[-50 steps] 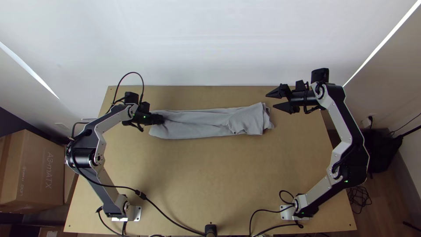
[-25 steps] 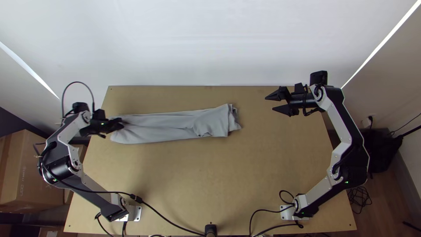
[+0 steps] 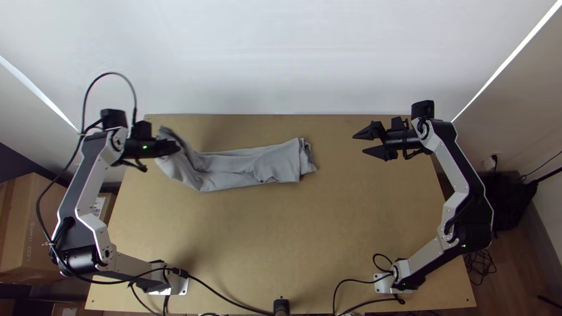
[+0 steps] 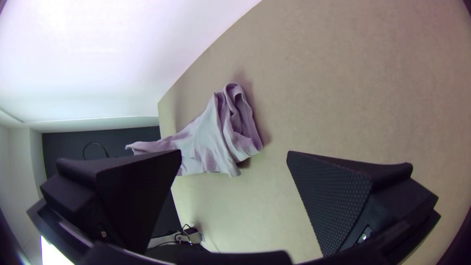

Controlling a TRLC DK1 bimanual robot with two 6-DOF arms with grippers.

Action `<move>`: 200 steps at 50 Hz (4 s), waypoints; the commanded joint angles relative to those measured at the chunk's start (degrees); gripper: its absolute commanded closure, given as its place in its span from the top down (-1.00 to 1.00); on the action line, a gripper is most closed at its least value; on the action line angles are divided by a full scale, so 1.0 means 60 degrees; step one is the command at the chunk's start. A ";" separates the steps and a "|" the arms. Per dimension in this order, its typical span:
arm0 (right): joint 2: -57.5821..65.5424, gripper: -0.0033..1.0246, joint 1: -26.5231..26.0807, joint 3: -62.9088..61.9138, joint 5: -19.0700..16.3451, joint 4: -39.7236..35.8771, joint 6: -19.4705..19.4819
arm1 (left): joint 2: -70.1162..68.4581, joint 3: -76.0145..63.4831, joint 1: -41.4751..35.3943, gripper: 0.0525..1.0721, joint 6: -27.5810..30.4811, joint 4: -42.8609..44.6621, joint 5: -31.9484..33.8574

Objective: Fold the t-shirt

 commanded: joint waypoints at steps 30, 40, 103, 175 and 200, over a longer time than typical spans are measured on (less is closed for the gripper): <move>-0.1152 0.93 -0.0598 -0.0555 0.0030 0.0026 0.0052 | 0.3286 0.4527 -0.4831 -0.95 -0.2349 -0.0290 -0.1254; -0.1210 0.93 -0.0525 -0.0716 0.0206 0.0026 0.0111 | 0.4268 0.5625 -0.5534 -0.95 -0.2598 -0.0392 -0.1415; 0.0665 0.93 0.2038 -0.0672 0.2066 0.1315 -0.0402 | 0.4590 0.7544 -0.6736 0.91 -0.3624 0.0486 -0.2030; 0.5308 0.12 0.4821 0.2726 0.1715 0.2736 -0.0534 | -0.0581 0.5098 -0.3088 0.91 -0.2906 -0.1403 -0.3524; 0.4634 -0.95 0.2639 0.1217 0.1759 0.3308 -0.0827 | -0.0713 0.4600 -0.3073 0.91 -0.2847 -0.1227 -0.3524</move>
